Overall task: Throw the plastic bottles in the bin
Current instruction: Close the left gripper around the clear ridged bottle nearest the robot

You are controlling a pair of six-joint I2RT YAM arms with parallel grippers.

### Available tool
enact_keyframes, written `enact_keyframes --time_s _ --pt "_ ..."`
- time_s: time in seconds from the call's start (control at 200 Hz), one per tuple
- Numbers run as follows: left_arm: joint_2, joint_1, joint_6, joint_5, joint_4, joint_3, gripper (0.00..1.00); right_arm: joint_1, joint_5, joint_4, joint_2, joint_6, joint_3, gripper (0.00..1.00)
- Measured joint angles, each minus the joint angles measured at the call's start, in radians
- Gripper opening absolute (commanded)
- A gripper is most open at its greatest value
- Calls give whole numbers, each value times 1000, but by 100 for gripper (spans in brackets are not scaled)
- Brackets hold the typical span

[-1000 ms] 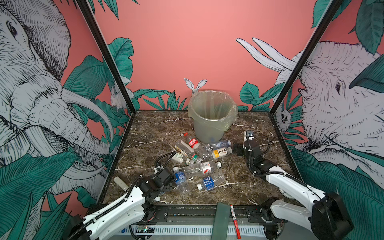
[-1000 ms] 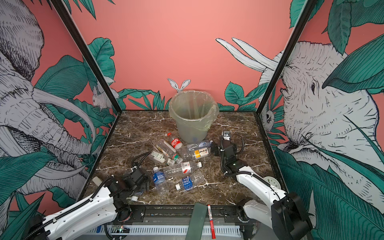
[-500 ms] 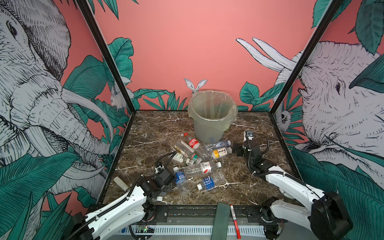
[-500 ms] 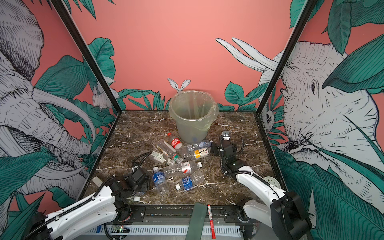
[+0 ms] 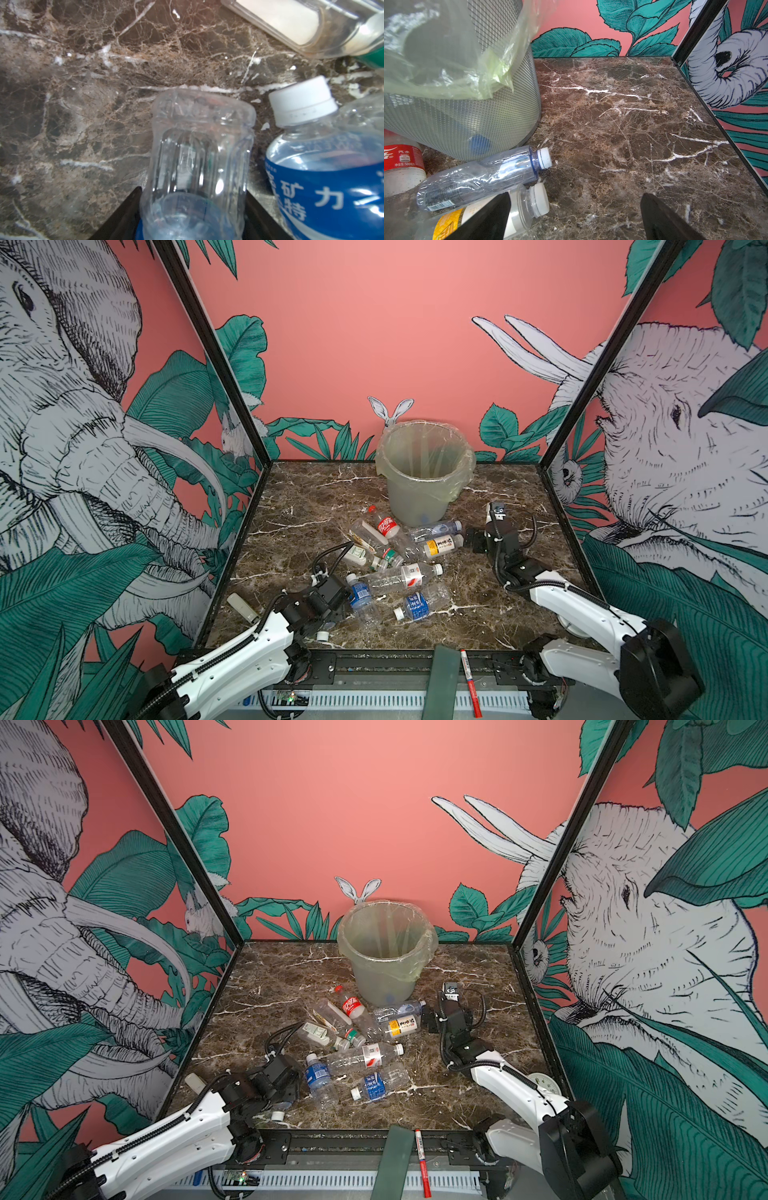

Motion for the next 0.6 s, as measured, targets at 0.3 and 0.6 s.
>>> enact_keyframes --time_s 0.3,0.6 --pt "-15 0 19 1 8 0 56 0 -11 0 17 0 0 96" --pt "-102 0 95 -20 10 3 49 0 -20 -10 49 0 32 96"
